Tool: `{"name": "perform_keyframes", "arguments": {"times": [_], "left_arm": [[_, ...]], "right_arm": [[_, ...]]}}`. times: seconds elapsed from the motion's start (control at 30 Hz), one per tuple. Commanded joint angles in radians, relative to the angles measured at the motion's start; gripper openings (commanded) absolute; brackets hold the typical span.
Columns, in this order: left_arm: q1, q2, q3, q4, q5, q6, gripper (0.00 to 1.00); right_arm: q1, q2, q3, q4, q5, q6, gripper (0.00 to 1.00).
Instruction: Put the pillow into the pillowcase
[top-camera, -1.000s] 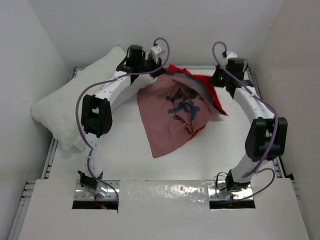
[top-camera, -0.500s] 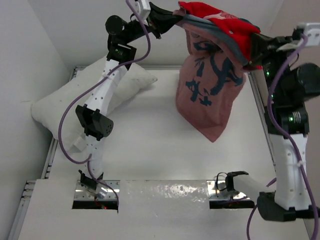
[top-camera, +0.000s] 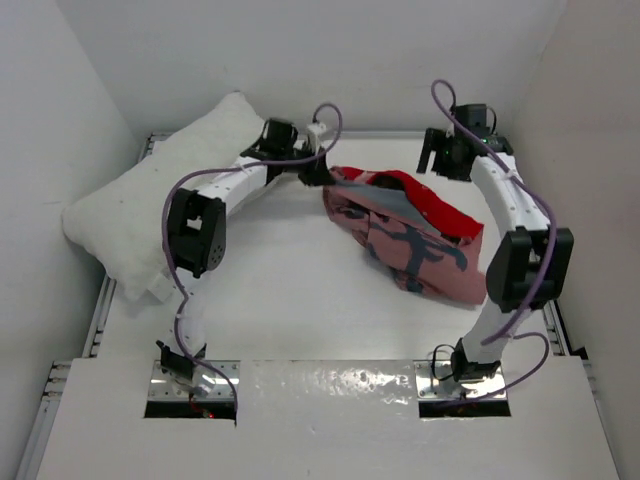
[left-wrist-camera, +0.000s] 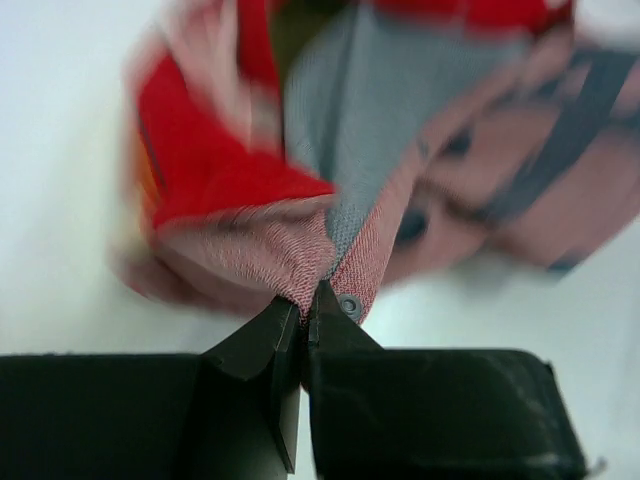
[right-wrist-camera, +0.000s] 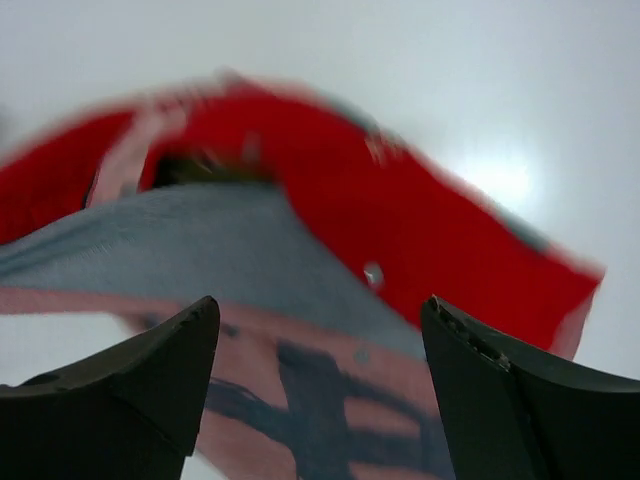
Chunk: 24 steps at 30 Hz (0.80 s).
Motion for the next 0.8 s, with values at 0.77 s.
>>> {"name": "perform_keyframes", "arguments": {"times": [0.77], "left_arm": [[0.044, -0.106, -0.086, -0.383, -0.012, 0.264, 0.0]], "right_arm": [[0.159, 0.388, 0.119, 0.306, -0.207, -0.434, 0.75]]}}
